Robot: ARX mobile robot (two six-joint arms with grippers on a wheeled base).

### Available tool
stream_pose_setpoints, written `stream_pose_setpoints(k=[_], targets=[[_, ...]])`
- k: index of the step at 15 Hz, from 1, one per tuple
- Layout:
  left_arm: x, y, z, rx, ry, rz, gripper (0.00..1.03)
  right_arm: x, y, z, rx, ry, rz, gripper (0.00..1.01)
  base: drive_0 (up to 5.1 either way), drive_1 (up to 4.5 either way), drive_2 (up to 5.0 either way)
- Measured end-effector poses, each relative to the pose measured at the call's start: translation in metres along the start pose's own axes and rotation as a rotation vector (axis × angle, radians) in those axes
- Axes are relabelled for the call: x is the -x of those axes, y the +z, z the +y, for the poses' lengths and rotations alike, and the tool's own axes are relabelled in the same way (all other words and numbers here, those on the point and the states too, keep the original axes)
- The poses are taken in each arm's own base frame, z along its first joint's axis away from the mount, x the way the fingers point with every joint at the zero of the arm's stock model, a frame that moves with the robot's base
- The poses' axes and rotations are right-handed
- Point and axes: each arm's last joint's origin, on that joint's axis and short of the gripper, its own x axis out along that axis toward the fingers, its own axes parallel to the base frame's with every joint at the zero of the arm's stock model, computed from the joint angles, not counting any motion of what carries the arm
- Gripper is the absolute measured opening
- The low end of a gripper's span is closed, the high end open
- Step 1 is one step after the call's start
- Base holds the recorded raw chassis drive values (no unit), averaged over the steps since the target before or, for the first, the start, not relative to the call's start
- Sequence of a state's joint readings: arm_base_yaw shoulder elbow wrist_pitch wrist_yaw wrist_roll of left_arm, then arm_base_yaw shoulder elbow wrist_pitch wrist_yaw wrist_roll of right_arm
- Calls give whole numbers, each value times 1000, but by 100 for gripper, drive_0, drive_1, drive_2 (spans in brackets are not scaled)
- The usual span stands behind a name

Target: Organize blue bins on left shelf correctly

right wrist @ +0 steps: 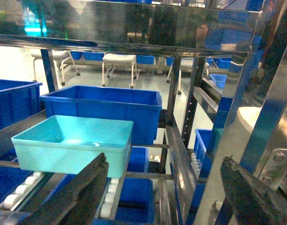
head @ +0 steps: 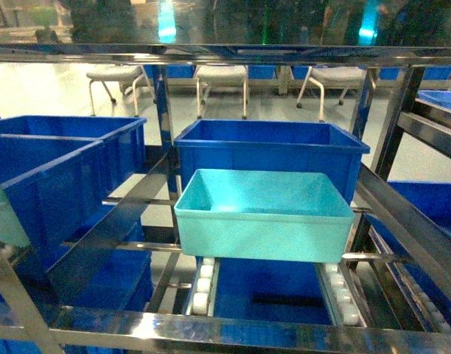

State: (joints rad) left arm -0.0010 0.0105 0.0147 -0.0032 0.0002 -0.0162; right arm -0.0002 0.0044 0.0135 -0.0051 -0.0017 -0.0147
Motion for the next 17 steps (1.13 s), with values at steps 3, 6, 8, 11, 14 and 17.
stream_pose_setpoints(k=[3, 6, 8, 11, 14, 17], targets=[[0, 0, 0, 0, 0, 2, 87, 0, 0, 0, 0, 0, 0, 93, 3, -418, 425], [0, 0, 0, -2, 0, 0, 98, 0, 0, 0, 0, 0, 1, 98, 90, -431, 350], [0, 0, 0, -2, 2, -1, 98, 0, 0, 0, 0, 1, -1, 98, 328, -492, 153], [0, 0, 0, -2, 1, 2, 98, 0, 0, 0, 0, 1, 2, 98, 392, -460, 93], [0, 0, 0, -2, 1, 2, 98, 0, 0, 0, 0, 1, -2, 98, 402, -451, 95], [0, 0, 0, -2, 1, 1, 98, 0, 0, 0, 0, 0, -2, 98, 391, -457, 107]])
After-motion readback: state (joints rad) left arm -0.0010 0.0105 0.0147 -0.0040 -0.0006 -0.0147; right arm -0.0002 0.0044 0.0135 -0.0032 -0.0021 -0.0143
